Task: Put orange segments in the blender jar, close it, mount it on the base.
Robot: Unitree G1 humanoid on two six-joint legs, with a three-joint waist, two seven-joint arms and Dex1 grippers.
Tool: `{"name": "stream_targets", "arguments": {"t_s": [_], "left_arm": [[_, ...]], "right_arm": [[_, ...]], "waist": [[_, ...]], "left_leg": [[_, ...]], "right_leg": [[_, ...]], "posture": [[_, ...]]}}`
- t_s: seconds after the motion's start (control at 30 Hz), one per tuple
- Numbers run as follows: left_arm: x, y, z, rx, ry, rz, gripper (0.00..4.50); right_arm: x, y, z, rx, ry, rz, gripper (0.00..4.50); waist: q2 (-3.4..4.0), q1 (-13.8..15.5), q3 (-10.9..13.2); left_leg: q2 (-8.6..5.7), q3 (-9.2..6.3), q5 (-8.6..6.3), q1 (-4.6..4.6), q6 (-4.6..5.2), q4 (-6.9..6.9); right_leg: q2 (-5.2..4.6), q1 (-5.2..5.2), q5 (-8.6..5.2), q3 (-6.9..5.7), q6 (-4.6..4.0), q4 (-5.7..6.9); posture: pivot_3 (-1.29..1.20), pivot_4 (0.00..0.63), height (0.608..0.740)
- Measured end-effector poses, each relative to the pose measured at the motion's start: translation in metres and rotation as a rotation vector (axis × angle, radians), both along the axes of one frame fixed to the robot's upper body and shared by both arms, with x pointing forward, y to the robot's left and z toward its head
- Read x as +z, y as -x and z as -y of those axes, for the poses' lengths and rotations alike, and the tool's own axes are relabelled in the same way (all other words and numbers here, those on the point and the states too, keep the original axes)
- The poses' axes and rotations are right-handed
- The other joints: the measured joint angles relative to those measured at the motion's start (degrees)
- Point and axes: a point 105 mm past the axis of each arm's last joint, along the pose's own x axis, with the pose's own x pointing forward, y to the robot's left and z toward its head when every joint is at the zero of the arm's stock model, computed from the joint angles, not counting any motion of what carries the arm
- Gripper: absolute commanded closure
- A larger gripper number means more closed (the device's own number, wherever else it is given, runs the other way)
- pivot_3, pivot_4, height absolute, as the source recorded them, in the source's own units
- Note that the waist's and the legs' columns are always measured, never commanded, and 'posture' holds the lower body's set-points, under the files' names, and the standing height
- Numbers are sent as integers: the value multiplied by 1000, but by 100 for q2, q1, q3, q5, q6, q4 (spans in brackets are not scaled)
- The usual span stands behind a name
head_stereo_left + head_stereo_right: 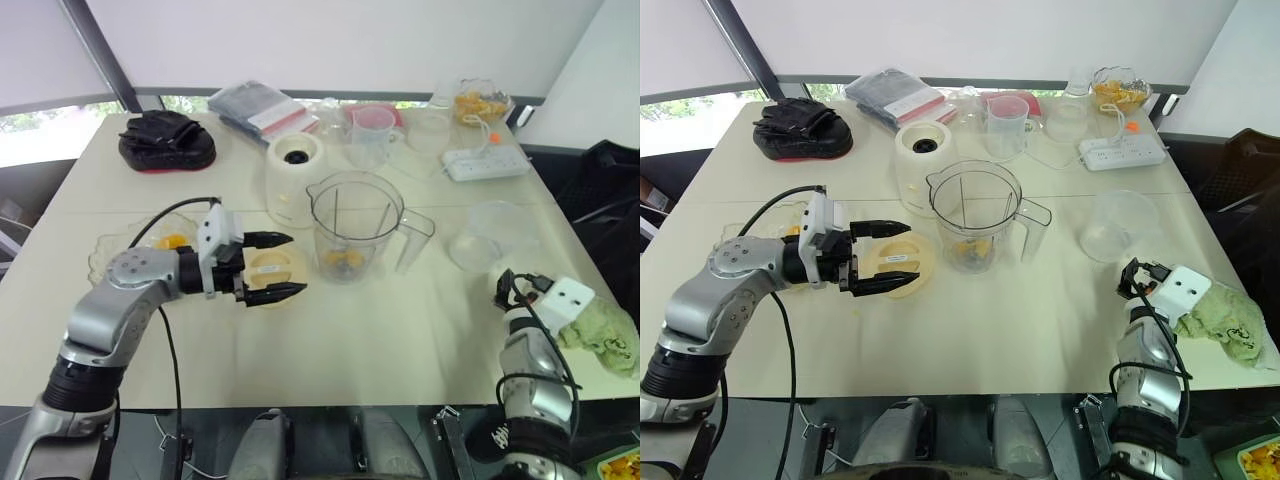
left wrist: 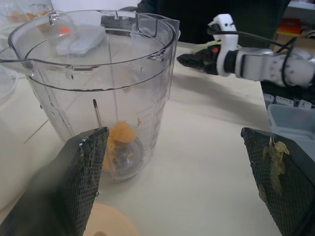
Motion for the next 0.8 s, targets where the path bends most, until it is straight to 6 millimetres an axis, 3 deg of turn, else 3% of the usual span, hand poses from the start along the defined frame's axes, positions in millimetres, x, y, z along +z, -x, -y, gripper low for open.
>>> {"name": "stream_targets", "arguments": {"t_s": [0.13, 0.33, 0.47, 0.67, 0.8], "left_arm": [[-1, -1, -3, 9, -10, -10, 0], [-2, -14, -19, 44, -65, -43, 0], [14, -26, -34, 39, -130, -11, 0], [-5, -40, -42, -37, -244, -85, 0], [-20, -53, -52, -58, -328, -139, 0]], "right_arm": [[12, 22, -15, 134, -3, -9, 451], [68, 49, -63, 705, 186, -90, 451], [101, 58, -79, 924, 276, -118, 451], [118, 57, -112, 1091, 302, -87, 451], [113, 58, -134, 1157, 272, -83, 451]], "waist": [[2, 3, 0], [0, 3, 4], [-4, 21, 5], [-9, 24, 8], [-16, 38, 10]], "left_leg": [[0, -1, -14, 0, 26, 0], [-1, -5, -15, 6, 31, 1], [-1, -9, -13, 8, 35, 1], [-2, -10, -12, 2, 36, 1], [-4, -10, -12, -4, 36, 2]], "right_leg": [[-1, 1, 0, 0, 0, -1], [4, 15, 0, -3, -1, -7], [6, 20, 1, -6, -3, -8], [7, 15, 1, -7, -2, -11], [5, 8, 1, -9, -2, -11]], "posture": [[0, 150, 740], [0, 150, 740], [0, 150, 740], [0, 150, 740], [0, 150, 740]]}}
